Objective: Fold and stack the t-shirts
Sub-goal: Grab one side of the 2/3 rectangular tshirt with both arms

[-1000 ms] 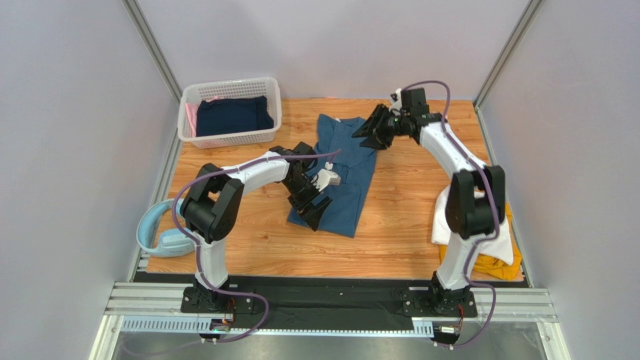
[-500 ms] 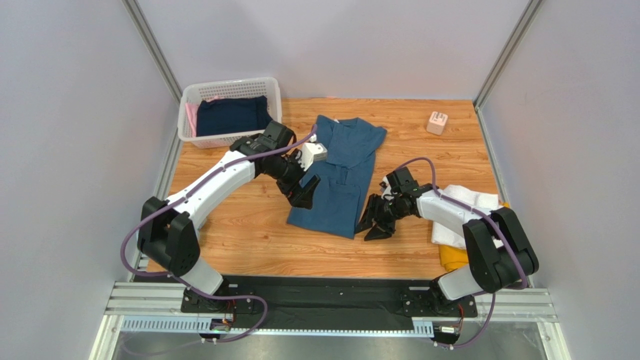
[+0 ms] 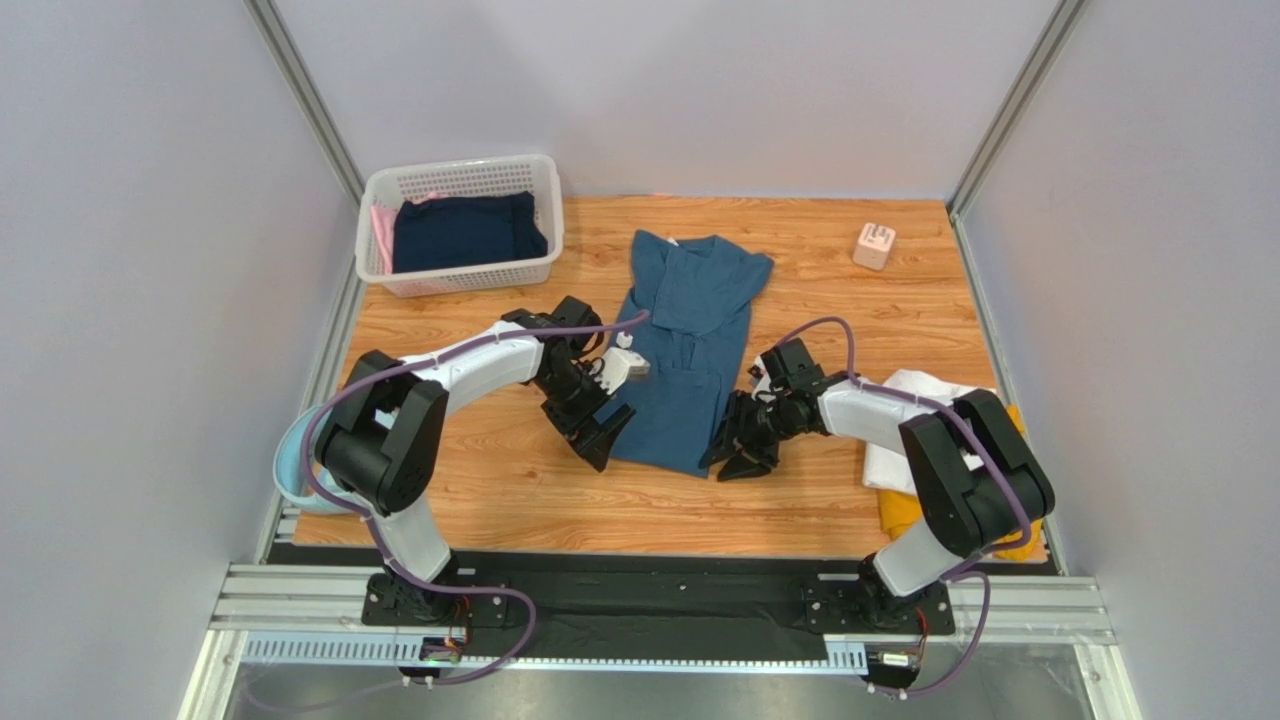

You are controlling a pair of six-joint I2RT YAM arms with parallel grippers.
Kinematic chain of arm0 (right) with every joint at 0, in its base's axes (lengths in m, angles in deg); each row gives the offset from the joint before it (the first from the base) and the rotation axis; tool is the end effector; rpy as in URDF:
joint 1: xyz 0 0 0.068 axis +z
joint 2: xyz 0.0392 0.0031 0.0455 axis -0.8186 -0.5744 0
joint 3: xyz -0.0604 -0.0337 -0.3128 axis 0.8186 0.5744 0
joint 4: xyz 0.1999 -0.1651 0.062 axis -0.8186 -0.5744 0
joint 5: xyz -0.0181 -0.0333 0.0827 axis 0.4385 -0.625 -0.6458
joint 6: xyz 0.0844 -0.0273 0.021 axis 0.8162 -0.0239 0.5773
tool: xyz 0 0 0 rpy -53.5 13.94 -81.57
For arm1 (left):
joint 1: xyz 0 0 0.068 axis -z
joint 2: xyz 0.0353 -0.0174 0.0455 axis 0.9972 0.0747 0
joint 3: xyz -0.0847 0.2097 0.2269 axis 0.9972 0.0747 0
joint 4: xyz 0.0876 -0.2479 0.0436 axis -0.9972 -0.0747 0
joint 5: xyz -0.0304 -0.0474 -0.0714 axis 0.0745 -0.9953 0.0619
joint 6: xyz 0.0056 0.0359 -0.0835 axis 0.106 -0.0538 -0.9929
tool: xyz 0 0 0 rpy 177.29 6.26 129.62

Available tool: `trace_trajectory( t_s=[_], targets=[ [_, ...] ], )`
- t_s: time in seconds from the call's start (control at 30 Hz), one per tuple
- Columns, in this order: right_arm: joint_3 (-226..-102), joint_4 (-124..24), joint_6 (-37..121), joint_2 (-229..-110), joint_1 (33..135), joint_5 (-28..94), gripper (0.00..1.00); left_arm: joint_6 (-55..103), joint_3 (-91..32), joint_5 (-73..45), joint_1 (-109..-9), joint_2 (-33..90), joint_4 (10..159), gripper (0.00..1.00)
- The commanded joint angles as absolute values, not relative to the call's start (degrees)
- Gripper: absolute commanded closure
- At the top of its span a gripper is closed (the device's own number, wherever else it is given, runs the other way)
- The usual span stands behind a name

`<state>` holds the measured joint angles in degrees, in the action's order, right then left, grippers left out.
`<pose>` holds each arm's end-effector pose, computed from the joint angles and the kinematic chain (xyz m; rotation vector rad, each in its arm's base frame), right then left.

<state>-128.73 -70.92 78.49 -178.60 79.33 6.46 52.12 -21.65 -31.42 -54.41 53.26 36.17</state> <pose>0.2305 0.1551 0.1415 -0.3304 -2.8863 -1.0163 0.2660 -0.2029 0.1799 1.2587 2.7012 -0.6977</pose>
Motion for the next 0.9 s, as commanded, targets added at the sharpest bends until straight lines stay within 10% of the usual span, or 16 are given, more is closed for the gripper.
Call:
trace_trajectory(
  t_s=[0.0, 0.3, 0.63, 0.87],
  targets=[
    [-128.9, -67.0, 79.2, -180.3, 80.6, 6.2, 0.55, 51.5, -21.0, -31.5, -54.3, 53.6, 39.8, 0.00],
    [-128.0, -62.1, 82.4, -183.9, 83.3, 6.9, 0.56, 50.2, -21.7, -31.3, -54.3, 57.3, 42.9, 0.01],
    [-125.9, -62.9, 82.7, -181.4, 83.9, 9.1, 0.82, 48.8, -22.6, -29.1, -54.9, 61.9, 45.5, 0.45],
    [-125.9, -63.6, 82.1, -181.2, 83.9, 8.7, 0.82, 50.4, -20.2, -24.1, -56.5, 58.2, 44.0, 0.16]
  ],
)
